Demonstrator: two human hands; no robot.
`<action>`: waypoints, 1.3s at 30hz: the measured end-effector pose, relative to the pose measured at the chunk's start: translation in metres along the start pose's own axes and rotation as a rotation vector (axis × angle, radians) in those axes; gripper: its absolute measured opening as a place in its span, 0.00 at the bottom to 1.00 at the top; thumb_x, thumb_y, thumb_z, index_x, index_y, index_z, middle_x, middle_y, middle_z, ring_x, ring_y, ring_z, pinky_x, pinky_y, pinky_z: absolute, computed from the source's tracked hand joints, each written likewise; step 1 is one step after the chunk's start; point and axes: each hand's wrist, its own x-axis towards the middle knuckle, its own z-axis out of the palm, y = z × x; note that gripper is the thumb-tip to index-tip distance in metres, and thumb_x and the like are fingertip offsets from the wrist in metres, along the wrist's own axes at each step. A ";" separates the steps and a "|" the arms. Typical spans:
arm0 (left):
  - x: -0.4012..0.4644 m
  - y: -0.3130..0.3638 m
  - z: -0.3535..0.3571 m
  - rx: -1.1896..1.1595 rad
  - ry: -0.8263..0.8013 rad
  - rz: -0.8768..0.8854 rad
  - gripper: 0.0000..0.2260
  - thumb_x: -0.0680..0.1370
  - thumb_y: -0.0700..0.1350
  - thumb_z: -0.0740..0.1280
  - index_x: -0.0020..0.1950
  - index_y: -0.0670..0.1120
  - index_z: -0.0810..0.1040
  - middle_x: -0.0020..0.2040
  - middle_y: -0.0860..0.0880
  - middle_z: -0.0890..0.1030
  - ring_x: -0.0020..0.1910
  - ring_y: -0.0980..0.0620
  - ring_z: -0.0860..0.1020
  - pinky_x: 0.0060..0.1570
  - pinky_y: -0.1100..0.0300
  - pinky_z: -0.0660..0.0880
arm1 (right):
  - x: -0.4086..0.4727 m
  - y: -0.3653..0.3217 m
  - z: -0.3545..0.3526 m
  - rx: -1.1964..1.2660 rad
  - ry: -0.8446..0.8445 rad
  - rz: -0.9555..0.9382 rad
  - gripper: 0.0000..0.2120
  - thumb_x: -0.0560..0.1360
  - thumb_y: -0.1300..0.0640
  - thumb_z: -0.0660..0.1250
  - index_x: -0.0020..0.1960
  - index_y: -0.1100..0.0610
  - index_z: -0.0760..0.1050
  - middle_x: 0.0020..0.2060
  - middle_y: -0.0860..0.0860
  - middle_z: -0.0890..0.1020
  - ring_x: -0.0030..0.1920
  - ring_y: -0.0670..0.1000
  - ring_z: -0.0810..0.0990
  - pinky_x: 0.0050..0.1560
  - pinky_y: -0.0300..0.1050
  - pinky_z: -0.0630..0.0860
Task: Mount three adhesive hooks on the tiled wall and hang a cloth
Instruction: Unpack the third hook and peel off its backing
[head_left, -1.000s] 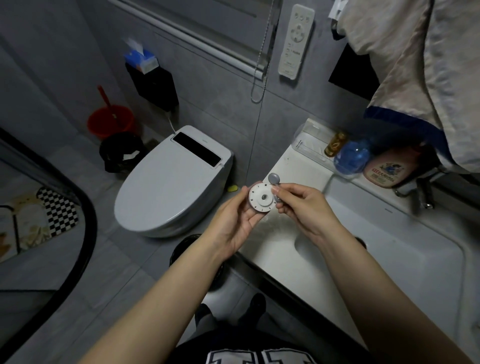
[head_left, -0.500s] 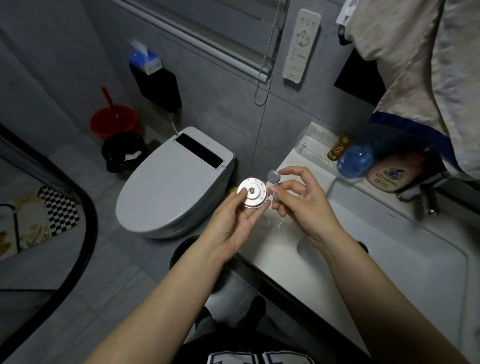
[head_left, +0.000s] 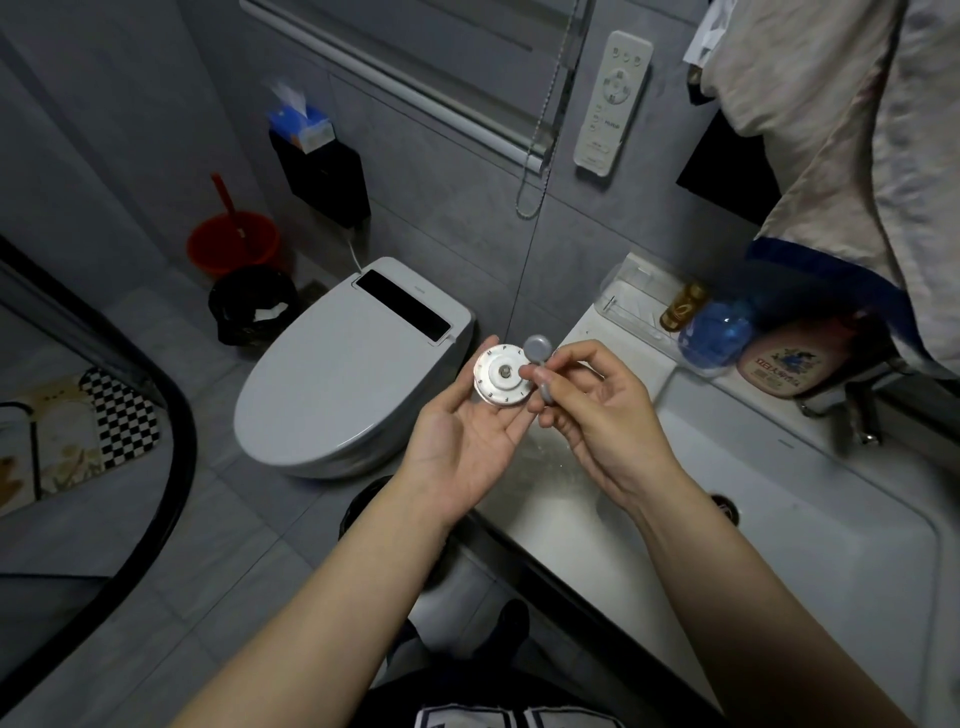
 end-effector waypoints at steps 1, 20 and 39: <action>-0.001 0.000 0.001 -0.022 -0.013 -0.007 0.19 0.83 0.42 0.60 0.74 0.47 0.71 0.64 0.39 0.79 0.55 0.40 0.81 0.48 0.50 0.78 | 0.000 0.000 0.001 0.011 0.000 0.005 0.05 0.74 0.70 0.68 0.46 0.62 0.74 0.45 0.64 0.82 0.34 0.49 0.81 0.36 0.37 0.79; -0.007 0.003 0.005 -0.033 0.013 -0.032 0.21 0.82 0.43 0.54 0.75 0.41 0.69 0.64 0.39 0.78 0.58 0.41 0.80 0.58 0.49 0.75 | 0.001 -0.006 0.001 0.116 -0.005 0.073 0.06 0.76 0.65 0.66 0.52 0.64 0.76 0.46 0.60 0.85 0.38 0.48 0.83 0.43 0.37 0.81; -0.007 0.001 0.007 0.081 0.027 0.061 0.18 0.80 0.47 0.65 0.67 0.39 0.72 0.72 0.36 0.70 0.71 0.39 0.72 0.66 0.48 0.73 | 0.003 0.002 -0.009 -0.372 0.222 -0.230 0.03 0.73 0.64 0.74 0.45 0.63 0.82 0.39 0.58 0.85 0.38 0.54 0.85 0.44 0.43 0.81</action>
